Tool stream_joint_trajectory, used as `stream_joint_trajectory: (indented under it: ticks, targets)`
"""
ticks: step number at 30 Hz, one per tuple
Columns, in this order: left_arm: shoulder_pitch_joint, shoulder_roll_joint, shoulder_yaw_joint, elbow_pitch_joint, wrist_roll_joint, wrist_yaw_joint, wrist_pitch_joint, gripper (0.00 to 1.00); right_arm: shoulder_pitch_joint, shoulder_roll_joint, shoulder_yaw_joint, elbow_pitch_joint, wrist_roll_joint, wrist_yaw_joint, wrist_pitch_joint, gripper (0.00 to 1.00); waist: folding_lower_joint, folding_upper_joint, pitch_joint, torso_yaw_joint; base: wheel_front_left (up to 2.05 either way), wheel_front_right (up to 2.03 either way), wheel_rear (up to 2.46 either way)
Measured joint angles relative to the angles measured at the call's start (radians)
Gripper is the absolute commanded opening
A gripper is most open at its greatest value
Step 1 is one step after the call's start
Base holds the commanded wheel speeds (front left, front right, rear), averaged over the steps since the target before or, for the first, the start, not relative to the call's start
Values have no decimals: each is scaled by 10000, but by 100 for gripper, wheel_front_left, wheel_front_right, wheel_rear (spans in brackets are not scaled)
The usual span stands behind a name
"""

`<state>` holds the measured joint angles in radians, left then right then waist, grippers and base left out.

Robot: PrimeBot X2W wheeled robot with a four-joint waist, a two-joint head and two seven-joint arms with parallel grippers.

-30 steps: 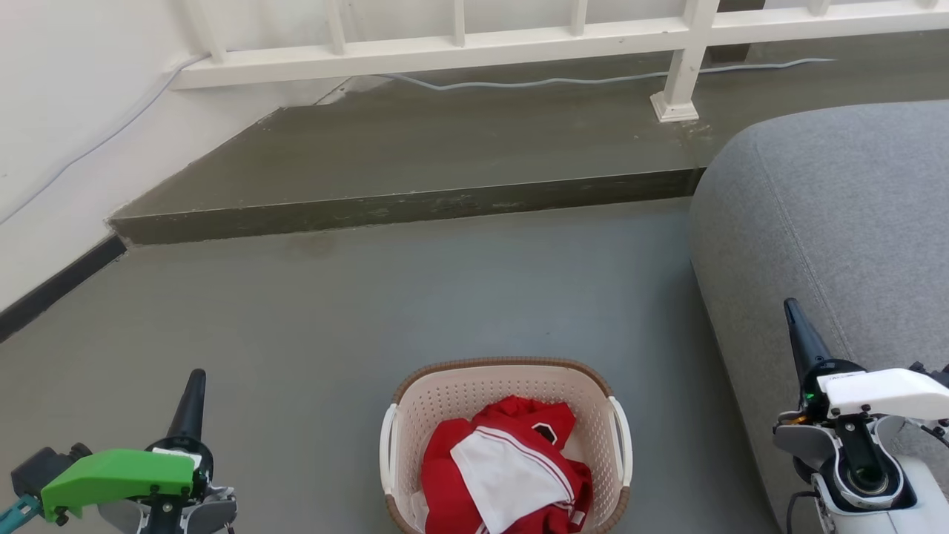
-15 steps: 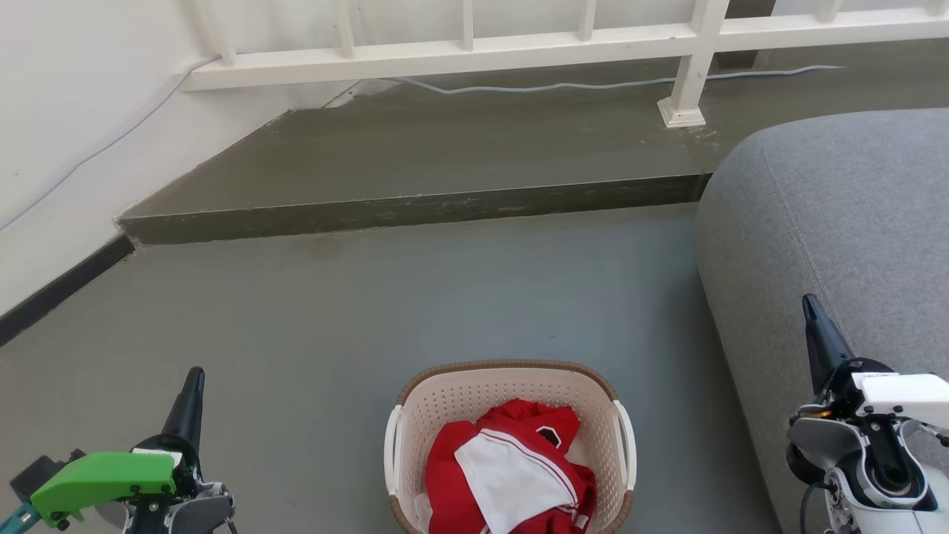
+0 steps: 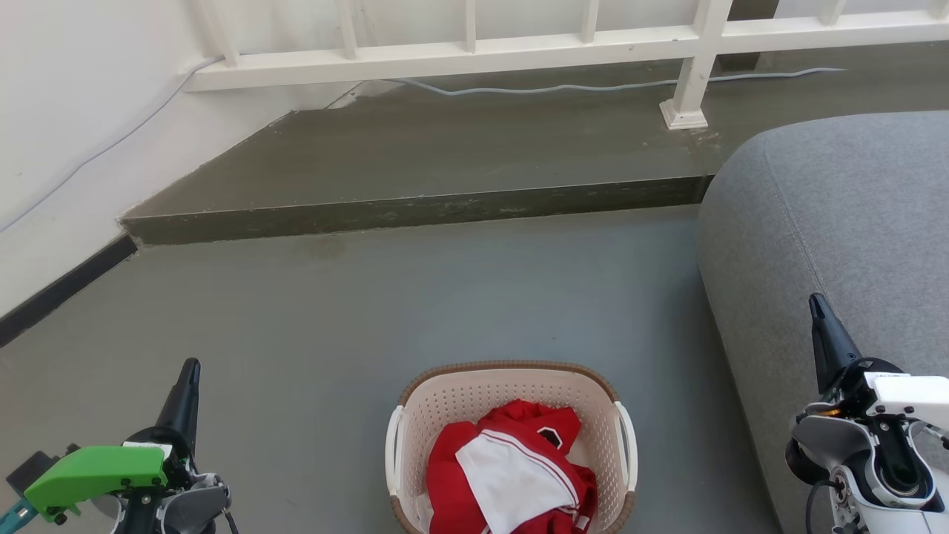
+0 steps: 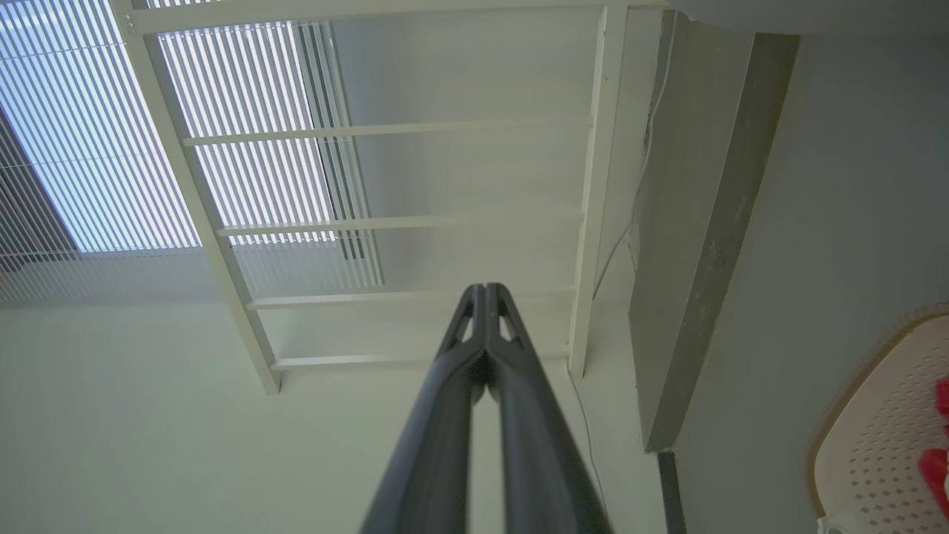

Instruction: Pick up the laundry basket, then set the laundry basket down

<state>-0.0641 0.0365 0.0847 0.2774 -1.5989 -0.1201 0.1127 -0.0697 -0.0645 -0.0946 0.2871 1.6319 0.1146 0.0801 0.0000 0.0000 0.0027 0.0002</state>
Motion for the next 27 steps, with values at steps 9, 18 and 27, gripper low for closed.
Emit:
stream_joint_trajectory:
  ticks: [9,18,27]
  targets:
    - [0,0,0,0,0,0,0,0,-2,0,-6,0,0,0,0,0,0,0,0,-1,0,0,0]
    - [0,0,0,0,0,0,0,0,-5,4,-10,0,0,0,0,0,0,0,0,-2,0,0,0]
    - [0,0,0,-2,0,0,0,0,-6,6,-15,0,0,13,0,0,0,0,0,-2,0,0,0]
